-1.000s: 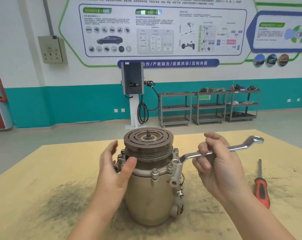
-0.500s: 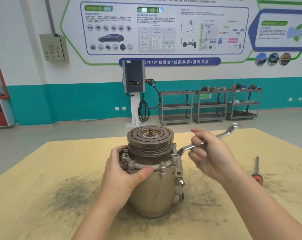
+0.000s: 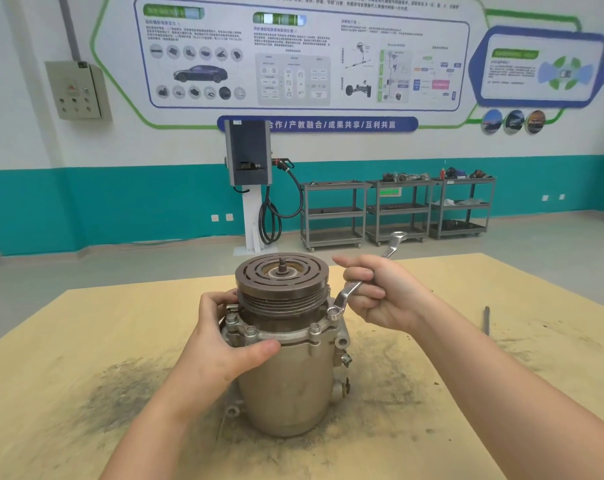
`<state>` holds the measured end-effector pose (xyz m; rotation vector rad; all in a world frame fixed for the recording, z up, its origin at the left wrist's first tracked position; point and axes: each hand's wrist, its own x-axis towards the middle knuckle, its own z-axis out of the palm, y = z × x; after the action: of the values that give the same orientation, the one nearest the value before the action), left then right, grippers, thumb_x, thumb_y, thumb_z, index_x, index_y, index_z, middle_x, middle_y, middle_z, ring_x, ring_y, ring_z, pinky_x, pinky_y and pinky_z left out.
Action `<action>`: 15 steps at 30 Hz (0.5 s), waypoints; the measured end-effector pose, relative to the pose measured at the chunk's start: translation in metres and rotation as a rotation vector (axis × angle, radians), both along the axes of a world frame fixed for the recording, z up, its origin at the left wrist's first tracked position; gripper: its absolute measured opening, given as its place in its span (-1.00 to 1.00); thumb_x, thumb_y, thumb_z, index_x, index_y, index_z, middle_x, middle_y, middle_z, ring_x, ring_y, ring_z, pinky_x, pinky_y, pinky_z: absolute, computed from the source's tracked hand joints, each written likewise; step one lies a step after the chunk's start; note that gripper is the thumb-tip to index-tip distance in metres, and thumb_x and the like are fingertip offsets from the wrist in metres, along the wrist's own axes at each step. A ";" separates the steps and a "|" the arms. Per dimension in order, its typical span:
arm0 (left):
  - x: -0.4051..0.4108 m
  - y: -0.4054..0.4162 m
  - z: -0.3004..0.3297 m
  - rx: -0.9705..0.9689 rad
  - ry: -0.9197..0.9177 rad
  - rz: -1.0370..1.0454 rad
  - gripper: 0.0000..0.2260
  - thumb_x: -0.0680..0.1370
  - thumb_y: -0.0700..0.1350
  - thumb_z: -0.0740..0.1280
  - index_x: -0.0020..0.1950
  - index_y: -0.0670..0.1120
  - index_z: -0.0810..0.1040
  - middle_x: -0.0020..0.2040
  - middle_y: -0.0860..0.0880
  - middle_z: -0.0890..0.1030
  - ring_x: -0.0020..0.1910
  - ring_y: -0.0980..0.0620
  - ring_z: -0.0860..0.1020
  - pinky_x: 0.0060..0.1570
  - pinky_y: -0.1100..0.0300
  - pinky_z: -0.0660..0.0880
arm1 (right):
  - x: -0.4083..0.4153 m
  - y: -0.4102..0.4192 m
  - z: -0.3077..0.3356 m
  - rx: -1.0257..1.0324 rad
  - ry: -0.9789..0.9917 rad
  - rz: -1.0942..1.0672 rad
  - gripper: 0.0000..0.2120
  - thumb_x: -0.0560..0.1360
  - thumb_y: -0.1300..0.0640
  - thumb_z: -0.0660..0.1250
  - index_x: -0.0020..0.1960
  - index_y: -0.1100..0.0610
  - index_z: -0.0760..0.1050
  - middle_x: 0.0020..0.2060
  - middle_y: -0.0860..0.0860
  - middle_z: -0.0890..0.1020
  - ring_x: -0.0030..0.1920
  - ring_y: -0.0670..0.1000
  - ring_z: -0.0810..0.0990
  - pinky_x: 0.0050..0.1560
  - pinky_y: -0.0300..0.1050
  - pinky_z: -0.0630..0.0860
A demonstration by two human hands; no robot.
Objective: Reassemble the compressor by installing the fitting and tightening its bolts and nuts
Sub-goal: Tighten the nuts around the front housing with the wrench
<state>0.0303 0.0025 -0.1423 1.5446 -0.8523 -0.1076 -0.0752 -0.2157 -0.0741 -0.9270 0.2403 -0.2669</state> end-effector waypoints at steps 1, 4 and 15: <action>0.000 0.000 0.000 0.011 -0.001 -0.001 -0.36 0.05 0.25 0.57 0.03 0.34 0.35 0.08 0.29 0.56 0.06 0.35 0.55 -0.08 0.39 0.48 | 0.003 0.000 -0.001 0.020 -0.006 0.004 -0.78 0.64 0.24 0.08 0.22 0.21 0.41 -0.57 -0.10 0.28 -0.68 -0.16 0.14 -0.69 -0.34 0.06; 0.001 0.001 -0.001 0.026 0.004 0.012 -0.39 0.04 0.28 0.57 -0.03 0.37 0.33 0.03 0.37 0.56 0.06 0.37 0.55 -0.09 0.39 0.49 | 0.001 0.004 -0.010 0.102 -0.095 -0.047 -0.80 0.63 0.27 0.04 0.13 0.20 0.42 -0.58 -0.09 0.29 -0.69 -0.16 0.15 -0.71 -0.33 0.08; -0.015 -0.006 -0.003 -0.020 -0.005 0.113 -0.38 0.04 0.30 0.54 -0.02 0.37 0.30 0.10 0.24 0.54 0.06 0.37 0.53 0.05 0.27 0.45 | -0.055 0.062 -0.059 -0.596 -0.493 -0.673 -0.65 0.63 0.31 0.10 -0.09 -0.01 0.57 -0.39 0.02 0.56 -0.49 0.01 0.48 -0.47 -0.18 0.43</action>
<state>0.0154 -0.0038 -0.1452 1.5713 -0.7661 -0.0129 -0.1300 -0.1540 -0.1329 -1.3092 -0.0008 -1.2212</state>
